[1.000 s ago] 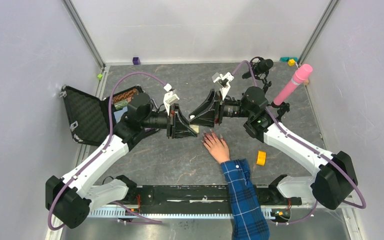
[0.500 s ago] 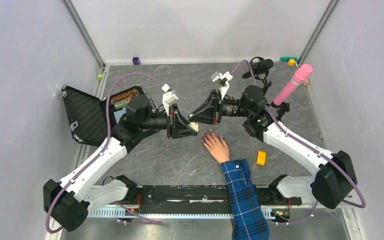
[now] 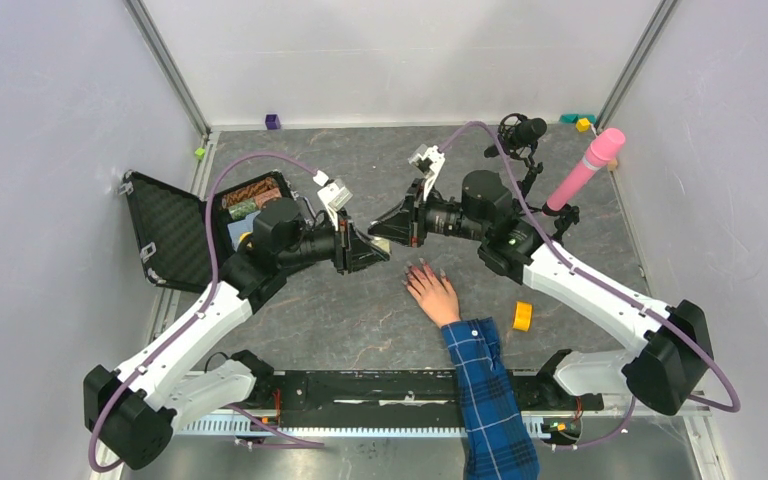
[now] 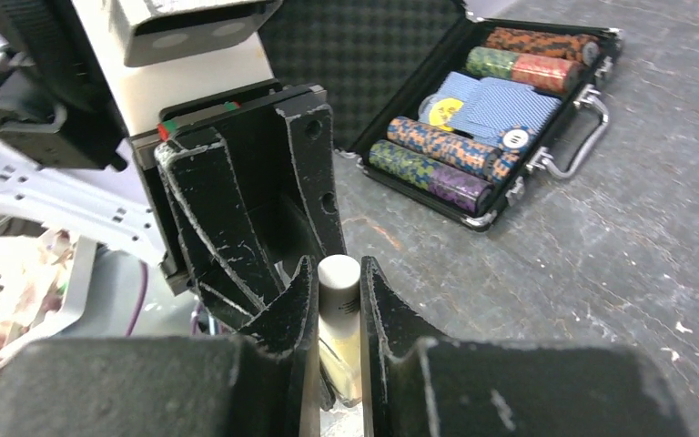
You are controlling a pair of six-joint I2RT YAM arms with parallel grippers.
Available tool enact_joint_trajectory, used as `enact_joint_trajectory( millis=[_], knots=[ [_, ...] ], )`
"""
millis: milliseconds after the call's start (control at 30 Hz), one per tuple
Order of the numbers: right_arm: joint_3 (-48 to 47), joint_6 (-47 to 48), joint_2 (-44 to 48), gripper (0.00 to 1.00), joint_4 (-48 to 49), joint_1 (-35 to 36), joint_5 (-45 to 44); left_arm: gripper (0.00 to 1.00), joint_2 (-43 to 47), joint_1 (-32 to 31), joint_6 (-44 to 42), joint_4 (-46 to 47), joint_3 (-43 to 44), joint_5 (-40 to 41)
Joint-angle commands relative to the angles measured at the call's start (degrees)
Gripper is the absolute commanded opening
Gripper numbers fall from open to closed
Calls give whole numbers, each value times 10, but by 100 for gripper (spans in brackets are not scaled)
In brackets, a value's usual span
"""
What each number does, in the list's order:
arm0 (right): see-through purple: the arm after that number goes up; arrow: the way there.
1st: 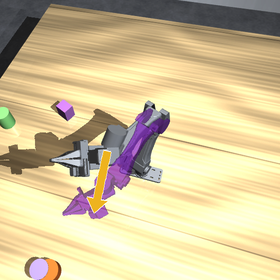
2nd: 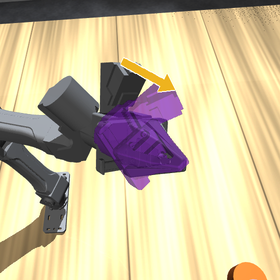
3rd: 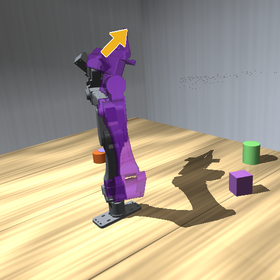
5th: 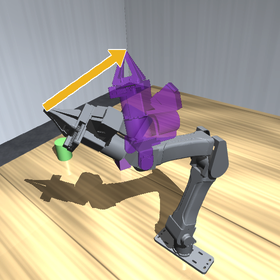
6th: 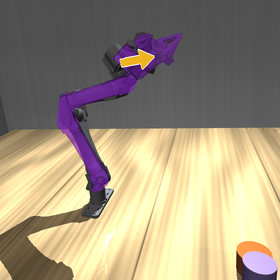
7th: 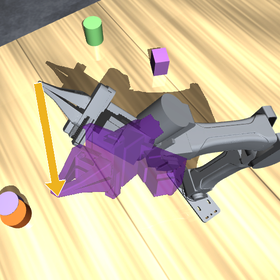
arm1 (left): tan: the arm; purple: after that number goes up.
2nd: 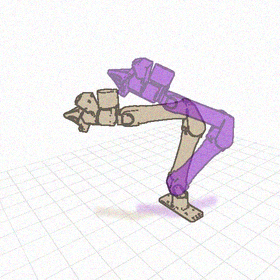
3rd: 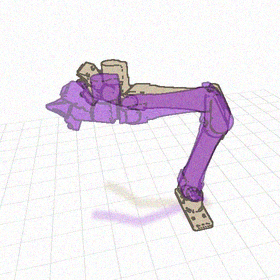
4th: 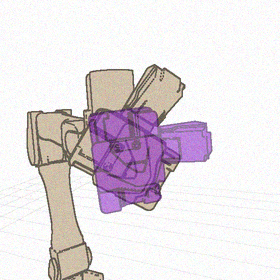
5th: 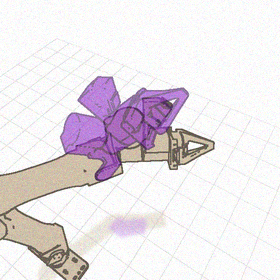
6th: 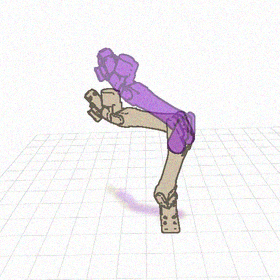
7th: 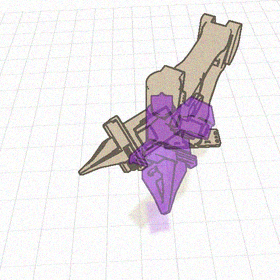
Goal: Paint the nails
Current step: Screw the nail polish bottle.
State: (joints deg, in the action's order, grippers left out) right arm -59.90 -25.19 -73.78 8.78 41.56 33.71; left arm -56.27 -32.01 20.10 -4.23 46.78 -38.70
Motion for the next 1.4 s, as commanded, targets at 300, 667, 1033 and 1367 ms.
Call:
enact_joint_trajectory(
  millis=[300,667,1033,1367],
  knots=[
    [-34,-27,-48,0,-177,124,-407,2,41,13,36,77,-16,143],
    [-69,-60,-119,0,-139,233,-546,2,38,19,54,87,-24,147],
    [-92,11,-121,15,-118,248,-551,2,37,22,56,89,-24,142],
    [-107,117,-38,61,-139,240,-581,2,28,24,54,81,-18,129]
  ],
)
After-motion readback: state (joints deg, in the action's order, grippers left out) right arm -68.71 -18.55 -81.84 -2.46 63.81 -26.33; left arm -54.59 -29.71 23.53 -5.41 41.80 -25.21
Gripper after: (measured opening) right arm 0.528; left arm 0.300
